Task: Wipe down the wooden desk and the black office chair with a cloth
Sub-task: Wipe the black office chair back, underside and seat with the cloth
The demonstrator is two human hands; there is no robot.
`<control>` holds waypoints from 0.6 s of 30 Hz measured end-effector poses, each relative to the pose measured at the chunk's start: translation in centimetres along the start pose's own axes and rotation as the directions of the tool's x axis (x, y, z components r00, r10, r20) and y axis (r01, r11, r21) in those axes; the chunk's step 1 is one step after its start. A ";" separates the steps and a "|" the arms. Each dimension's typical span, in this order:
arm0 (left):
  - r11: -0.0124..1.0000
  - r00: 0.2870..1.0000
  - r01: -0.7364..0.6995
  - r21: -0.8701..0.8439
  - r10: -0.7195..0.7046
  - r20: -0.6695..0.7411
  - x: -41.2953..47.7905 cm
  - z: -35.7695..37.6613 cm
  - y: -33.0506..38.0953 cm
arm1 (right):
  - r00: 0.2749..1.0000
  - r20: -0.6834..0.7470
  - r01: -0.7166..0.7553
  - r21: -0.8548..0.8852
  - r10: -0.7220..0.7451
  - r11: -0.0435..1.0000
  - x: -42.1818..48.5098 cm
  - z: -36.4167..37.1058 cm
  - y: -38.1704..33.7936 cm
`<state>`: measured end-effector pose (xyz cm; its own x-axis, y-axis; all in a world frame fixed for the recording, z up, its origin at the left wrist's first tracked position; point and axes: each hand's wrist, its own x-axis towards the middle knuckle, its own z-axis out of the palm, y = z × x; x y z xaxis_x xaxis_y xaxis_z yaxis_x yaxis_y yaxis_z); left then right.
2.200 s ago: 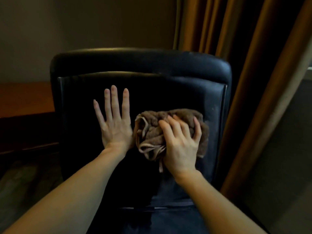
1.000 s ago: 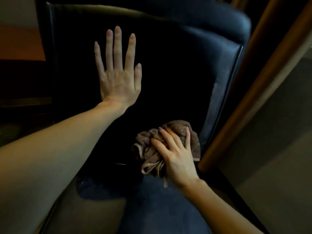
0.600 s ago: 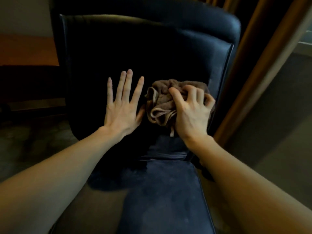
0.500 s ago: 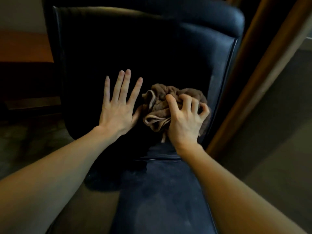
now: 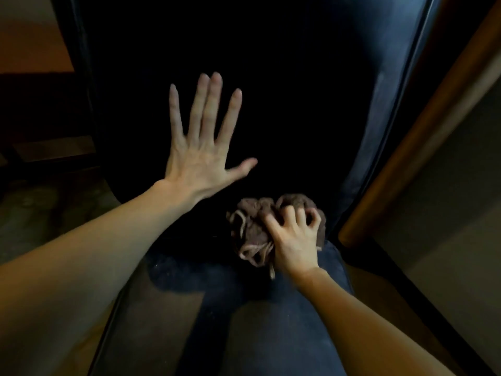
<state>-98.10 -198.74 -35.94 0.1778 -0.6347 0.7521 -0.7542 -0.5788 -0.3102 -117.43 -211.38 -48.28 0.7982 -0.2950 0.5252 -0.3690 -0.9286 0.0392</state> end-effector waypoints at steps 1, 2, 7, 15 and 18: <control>0.991 0.992 -0.129 0.022 0.129 -0.004 -0.7 -0.1 -0.3 | 0.985 0.173 -0.017 0.022 0.013 1.000 -0.9 0.2 0.2; 0.960 0.961 -0.275 0.044 0.275 0.006 -1.5 -0.3 -0.9 | 0.947 0.317 -0.071 0.062 0.048 0.996 -1.8 0.4 0.4; 0.865 0.864 -0.490 0.103 0.467 0.186 -5.3 -0.2 -1.5 | 0.964 0.223 -0.175 0.135 0.142 0.975 -5.3 -0.1 0.6; 0.837 0.877 -0.474 0.275 0.421 0.232 -5.6 1.5 -1.3 | 0.994 -0.058 -0.090 0.096 0.096 0.991 -2.4 0.5 -1.6; 0.825 0.873 -0.482 0.295 0.426 0.235 -5.4 2.3 -1.5 | 0.957 0.202 -0.239 0.144 0.208 0.960 -1.8 3.5 -3.2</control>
<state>-96.45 -195.61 -40.92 -0.0176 -0.9216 0.3878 -0.5210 -0.3225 -0.7903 -116.01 -208.68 -52.30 0.7833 -0.5207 0.3396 -0.4766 -0.8537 -0.2099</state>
